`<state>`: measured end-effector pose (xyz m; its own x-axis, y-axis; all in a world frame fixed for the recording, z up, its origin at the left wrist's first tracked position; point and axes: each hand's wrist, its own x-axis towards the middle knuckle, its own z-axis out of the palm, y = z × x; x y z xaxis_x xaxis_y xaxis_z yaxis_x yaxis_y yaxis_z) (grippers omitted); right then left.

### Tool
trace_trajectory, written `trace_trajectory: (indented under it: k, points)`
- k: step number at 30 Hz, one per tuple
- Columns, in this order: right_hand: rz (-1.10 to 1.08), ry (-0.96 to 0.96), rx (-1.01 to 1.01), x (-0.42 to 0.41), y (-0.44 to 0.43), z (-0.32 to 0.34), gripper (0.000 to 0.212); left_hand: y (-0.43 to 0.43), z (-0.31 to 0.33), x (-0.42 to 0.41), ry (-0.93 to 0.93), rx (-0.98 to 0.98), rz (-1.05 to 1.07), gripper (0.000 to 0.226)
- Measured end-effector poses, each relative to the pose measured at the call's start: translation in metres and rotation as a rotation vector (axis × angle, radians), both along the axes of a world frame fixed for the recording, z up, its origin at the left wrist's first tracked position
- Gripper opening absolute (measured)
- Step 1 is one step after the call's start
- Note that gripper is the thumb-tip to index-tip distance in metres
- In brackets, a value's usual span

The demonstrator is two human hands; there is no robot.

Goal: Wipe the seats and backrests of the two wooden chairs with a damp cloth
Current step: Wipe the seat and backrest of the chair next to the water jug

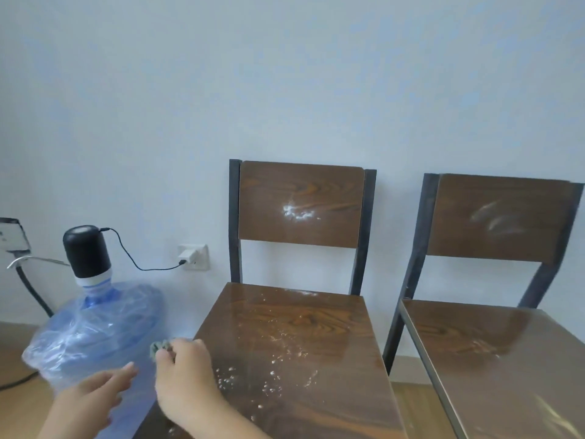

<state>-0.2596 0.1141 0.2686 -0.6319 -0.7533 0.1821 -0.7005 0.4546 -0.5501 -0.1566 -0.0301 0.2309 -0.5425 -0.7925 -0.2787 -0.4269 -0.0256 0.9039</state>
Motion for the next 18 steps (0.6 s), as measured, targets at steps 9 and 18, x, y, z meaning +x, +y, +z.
trace_trajectory:
  k: [9,18]
  points:
    - [0.098,0.308,0.073,-0.066,0.068,-0.04,0.058,0.033,-0.008,-0.025,-0.194,-0.226,-0.093,0.012]
    - [-0.333,0.178,0.191,-0.159,0.154,-0.03,0.06,0.039,-0.004,-0.031,-0.105,-0.158,-0.062,0.015]
